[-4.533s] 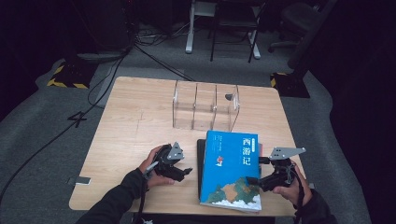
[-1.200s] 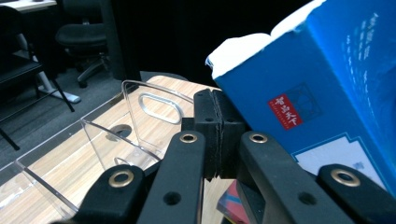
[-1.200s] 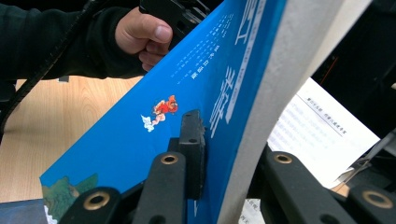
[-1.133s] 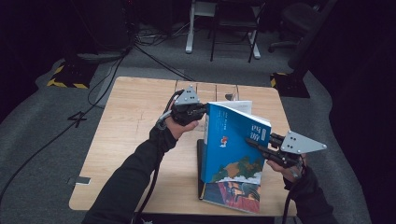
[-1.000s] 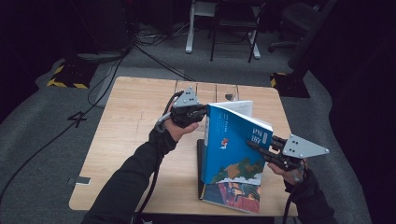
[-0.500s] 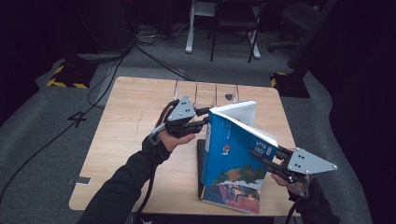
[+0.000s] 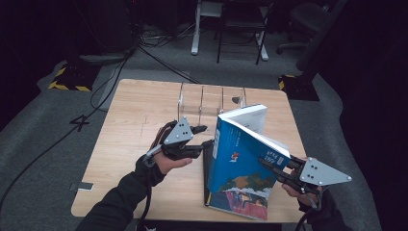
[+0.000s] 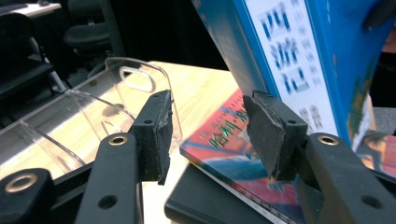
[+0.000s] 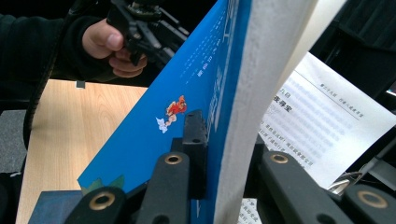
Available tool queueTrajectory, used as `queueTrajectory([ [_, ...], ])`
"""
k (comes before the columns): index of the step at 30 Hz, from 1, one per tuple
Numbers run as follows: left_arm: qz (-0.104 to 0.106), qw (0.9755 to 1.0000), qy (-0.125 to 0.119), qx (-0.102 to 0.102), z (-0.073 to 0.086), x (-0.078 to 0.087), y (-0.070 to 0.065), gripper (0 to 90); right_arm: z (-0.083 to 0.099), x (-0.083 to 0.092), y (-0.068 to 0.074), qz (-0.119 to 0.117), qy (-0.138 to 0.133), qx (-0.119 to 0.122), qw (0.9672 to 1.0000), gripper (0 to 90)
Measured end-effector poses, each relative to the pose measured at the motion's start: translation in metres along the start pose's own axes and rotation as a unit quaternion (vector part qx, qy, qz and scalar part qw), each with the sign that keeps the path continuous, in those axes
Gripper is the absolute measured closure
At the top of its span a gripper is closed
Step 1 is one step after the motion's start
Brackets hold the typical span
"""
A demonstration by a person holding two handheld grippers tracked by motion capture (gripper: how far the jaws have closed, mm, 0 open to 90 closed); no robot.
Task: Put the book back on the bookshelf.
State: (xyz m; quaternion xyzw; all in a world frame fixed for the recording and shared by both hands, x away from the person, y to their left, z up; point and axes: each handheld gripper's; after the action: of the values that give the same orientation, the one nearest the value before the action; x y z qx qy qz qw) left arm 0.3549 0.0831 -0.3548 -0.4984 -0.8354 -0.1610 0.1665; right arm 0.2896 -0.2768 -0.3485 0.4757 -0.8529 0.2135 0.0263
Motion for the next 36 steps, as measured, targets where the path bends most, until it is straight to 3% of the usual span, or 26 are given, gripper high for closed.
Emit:
queueTrajectory([
  [4,0.010,0.9999,0.004,0.003,0.008,0.003,-0.005,47.0,0.001,0.001,0.001,0.000,-0.002,-0.001,1.0000,78.9],
  [6,0.023,0.9996,-0.002,0.014,0.013,0.004,-0.008,46.3,0.002,0.001,0.001,0.001,0.002,0.000,1.0000,78.6],
  [9,0.036,0.9992,0.008,0.014,0.018,0.002,-0.014,44.3,0.004,0.002,-0.001,0.002,0.000,-0.005,1.0000,78.6],
  [12,0.062,0.9976,0.011,0.028,0.025,-0.006,-0.024,40.0,0.004,0.003,0.000,0.001,0.000,-0.005,1.0000,78.6],
  [18,0.089,0.9951,0.009,0.042,0.031,-0.016,-0.033,32.0,0.003,0.004,0.002,0.004,0.001,0.002,1.0000,78.4],
  [23,0.102,0.9938,0.027,0.034,0.036,-0.032,-0.042,32.7,0.003,0.004,0.004,0.004,-0.002,0.002,1.0000,78.3],
  [26,0.115,0.9921,0.030,0.041,0.037,-0.042,-0.046,34.7,0.003,0.005,0.005,0.005,-0.003,0.004,1.0000,78.3],
  [36,0.121,0.9917,0.019,0.041,0.030,-0.061,-0.047,32.7,0.001,0.005,0.008,0.006,-0.005,0.009,0.9999,77.9],
])
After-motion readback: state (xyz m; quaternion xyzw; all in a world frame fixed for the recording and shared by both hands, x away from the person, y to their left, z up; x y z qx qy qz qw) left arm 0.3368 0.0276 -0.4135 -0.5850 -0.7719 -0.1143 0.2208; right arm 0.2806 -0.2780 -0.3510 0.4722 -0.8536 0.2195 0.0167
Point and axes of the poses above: each handheld gripper's, and its own axes: x roughly backward along the jaws, z roughly out of its underside, y roughly to its left, and after that the axes turned 5 degrees about y, right-handed
